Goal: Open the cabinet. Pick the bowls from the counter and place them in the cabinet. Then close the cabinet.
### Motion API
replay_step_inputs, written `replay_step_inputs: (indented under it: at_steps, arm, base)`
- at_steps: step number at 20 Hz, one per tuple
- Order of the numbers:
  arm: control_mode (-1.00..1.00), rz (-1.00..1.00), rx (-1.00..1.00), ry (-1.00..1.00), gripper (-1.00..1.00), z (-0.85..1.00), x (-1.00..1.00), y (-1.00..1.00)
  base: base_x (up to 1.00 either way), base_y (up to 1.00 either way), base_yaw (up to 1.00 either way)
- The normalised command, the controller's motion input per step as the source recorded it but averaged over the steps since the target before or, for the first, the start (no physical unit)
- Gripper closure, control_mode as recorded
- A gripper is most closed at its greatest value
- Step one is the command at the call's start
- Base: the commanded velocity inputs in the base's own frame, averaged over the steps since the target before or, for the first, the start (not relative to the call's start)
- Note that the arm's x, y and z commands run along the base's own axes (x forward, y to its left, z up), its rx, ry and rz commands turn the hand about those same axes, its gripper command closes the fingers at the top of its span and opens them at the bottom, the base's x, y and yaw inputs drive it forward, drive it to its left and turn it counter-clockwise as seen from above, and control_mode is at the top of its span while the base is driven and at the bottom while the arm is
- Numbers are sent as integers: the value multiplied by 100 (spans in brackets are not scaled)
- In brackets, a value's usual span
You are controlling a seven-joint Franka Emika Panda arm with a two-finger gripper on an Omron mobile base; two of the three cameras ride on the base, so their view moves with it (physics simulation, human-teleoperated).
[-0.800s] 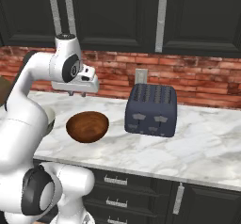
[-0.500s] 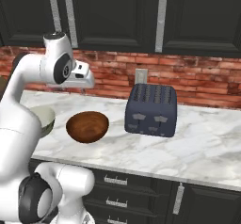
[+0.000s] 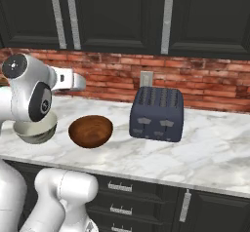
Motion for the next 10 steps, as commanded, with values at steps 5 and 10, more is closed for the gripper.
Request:
replay_step_inputs:
  at_steps: [5, 10]
  arm:
    - [-100, 0, 0, -52, -100, 23, -55, 0]
    - [-100, 0, 0, -64, -100, 41, -64, 0]
  base:
    - [0, 0, 0]
    - [0, 0, 0]
